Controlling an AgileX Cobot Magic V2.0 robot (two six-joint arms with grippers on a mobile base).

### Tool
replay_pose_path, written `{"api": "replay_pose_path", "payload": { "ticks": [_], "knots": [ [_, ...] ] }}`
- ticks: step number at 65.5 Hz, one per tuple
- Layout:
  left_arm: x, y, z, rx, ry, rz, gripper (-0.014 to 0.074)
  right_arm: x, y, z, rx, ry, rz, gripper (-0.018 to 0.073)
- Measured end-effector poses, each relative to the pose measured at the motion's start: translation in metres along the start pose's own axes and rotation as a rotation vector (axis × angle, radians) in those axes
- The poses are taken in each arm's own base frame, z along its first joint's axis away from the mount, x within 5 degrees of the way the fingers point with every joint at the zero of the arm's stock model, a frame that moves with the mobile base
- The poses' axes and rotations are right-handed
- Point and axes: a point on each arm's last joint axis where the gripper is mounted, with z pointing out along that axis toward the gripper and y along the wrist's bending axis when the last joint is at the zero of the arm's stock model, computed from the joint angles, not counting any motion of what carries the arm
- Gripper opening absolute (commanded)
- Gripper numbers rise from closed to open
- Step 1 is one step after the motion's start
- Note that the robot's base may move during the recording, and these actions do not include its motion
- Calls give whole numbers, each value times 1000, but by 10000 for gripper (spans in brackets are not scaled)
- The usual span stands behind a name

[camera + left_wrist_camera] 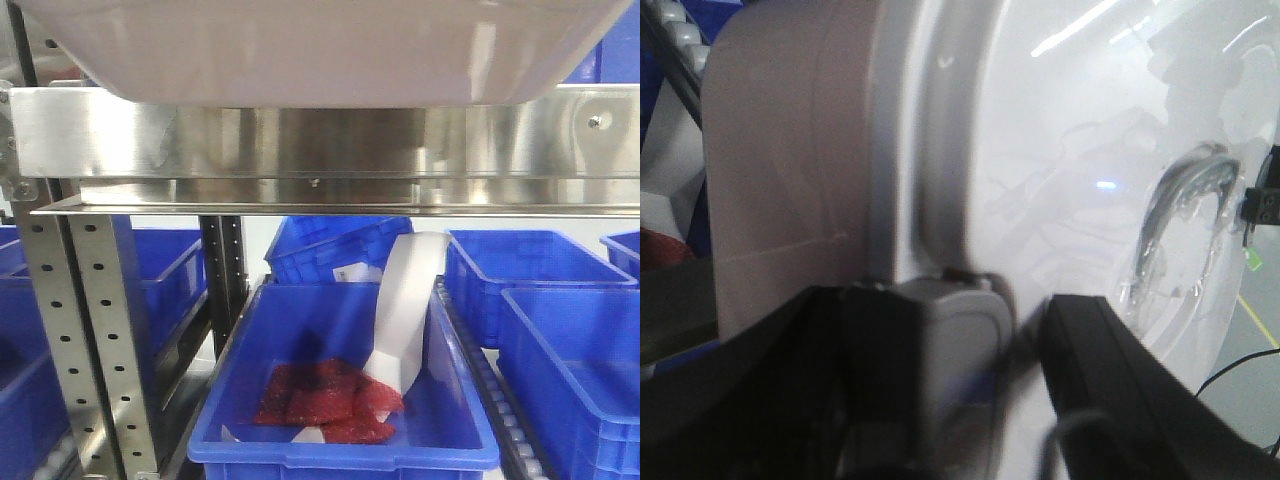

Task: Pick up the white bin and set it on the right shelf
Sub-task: 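Push the bin forward onto the roller shelf with both grippers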

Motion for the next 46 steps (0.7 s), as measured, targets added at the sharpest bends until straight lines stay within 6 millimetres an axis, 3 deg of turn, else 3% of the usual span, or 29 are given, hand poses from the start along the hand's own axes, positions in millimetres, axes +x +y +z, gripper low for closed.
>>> {"api": "replay_pose_path", "payload": {
  "ticks": [18,28,46],
  "knots": [
    [-40,21,17,29,-34,-5,261,-46,-18,16,-31,-51,22,414],
    [-56,47,38,43,-21,-32,261,-71,-45,38,-50,-55,70,414],
    [-73,84,71,49,-13,-58,261,-86,-85,66,-44,-57,150,414]
  ]
}}
